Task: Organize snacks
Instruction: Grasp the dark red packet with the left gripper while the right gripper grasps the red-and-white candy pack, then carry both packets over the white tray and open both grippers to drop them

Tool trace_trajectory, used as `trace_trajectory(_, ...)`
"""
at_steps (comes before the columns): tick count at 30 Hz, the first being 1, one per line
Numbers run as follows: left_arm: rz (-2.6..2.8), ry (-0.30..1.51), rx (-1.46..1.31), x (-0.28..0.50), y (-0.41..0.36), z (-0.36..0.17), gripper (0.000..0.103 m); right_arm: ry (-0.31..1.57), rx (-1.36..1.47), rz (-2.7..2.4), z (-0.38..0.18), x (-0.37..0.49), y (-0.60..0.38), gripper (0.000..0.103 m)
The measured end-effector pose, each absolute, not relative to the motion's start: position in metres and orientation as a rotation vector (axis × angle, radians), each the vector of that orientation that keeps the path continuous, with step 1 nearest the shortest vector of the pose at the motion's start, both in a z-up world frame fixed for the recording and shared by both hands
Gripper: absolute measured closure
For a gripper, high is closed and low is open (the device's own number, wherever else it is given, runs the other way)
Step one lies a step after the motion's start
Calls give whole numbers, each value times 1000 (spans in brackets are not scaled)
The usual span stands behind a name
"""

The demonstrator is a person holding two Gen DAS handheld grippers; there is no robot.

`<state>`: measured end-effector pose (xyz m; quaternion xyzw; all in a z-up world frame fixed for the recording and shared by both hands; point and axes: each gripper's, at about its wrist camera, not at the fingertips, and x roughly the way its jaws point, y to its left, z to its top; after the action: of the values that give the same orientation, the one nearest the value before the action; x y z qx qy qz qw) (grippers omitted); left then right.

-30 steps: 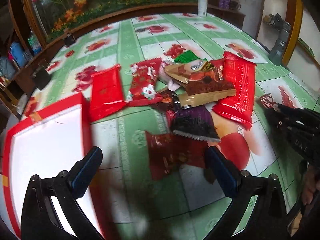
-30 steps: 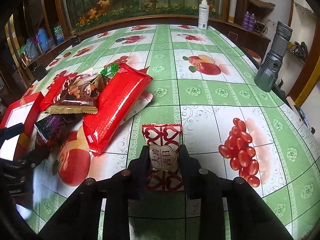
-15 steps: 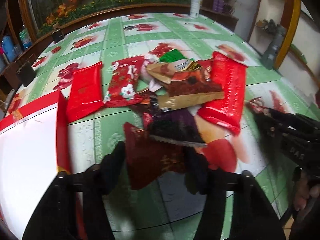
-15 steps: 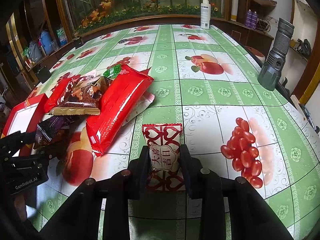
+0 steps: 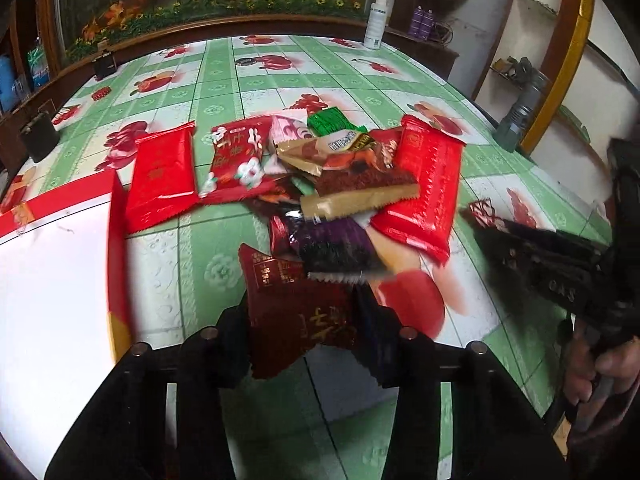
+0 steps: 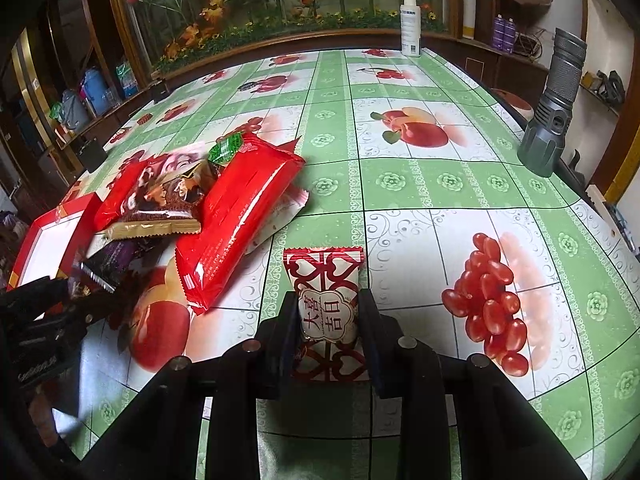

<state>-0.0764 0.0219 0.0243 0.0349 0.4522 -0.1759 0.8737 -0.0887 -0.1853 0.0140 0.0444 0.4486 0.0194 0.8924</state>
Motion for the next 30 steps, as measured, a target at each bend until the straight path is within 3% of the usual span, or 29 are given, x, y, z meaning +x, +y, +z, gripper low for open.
trace_trajectory(19,-141,723,187,-140,65,76,60,962,101,193,17,-98,-142,78)
trace_trajectory(30,-4,674,138,-152,116,86,60,906,33,382,50,-117,-68,78)
